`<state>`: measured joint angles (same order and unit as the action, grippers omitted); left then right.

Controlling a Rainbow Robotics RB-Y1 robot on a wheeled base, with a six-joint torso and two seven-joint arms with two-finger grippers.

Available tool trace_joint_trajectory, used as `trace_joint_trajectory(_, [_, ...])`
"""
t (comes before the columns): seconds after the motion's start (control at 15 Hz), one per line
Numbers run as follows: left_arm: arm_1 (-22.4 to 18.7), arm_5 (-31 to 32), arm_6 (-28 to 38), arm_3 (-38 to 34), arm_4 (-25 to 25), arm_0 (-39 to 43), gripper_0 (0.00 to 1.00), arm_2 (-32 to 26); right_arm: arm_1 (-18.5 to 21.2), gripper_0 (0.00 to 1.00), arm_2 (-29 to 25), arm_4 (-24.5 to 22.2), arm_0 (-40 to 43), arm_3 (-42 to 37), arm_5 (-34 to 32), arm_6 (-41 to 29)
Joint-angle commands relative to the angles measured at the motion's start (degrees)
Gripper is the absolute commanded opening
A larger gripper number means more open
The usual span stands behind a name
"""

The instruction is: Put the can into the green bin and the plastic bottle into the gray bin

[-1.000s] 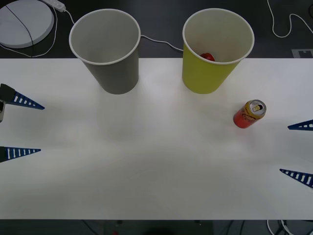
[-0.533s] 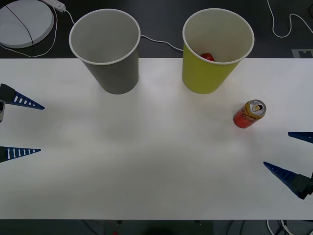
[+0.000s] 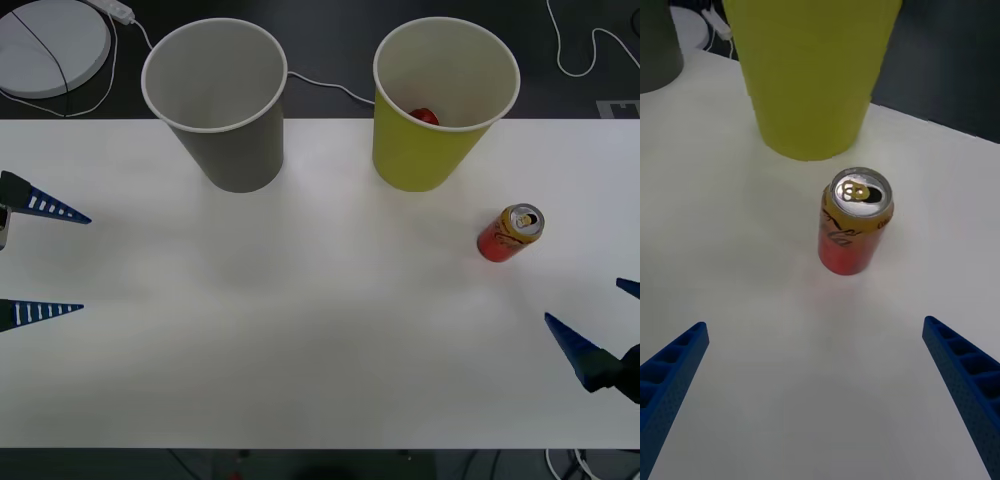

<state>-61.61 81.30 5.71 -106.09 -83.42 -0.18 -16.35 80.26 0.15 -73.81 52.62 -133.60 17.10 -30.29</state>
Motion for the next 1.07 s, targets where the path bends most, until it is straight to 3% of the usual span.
trace_joint_trajectory(0.07, [0.0,0.0,0.0,0.0,0.0,0.0,1.0,0.0,2.4,1.0,11.3,-2.8,-5.2,1.7,11.5,-6.5])
trace_joint_trajectory(0.27, [0.0,0.0,0.0,0.0,0.0,0.0,1.0,0.0,3.2,1.0,24.3,-9.2,-14.7,6.7,19.3,-15.2])
trace_joint_trajectory(0.6, [0.0,0.0,0.0,0.0,0.0,0.0,1.0,0.0,1.2,1.0,43.0,-20.4,-31.0,18.7,27.9,-28.8])
trace_joint_trajectory(0.87, [0.0,0.0,0.0,0.0,0.0,0.0,1.0,0.0,-1.6,1.0,56.0,-25.2,-43.0,27.2,33.8,-35.0])
trace_joint_trajectory(1.07, [0.0,0.0,0.0,0.0,0.0,0.0,1.0,0.0,-4.6,1.0,63.9,-25.2,-50.4,32.5,38.2,-35.9])
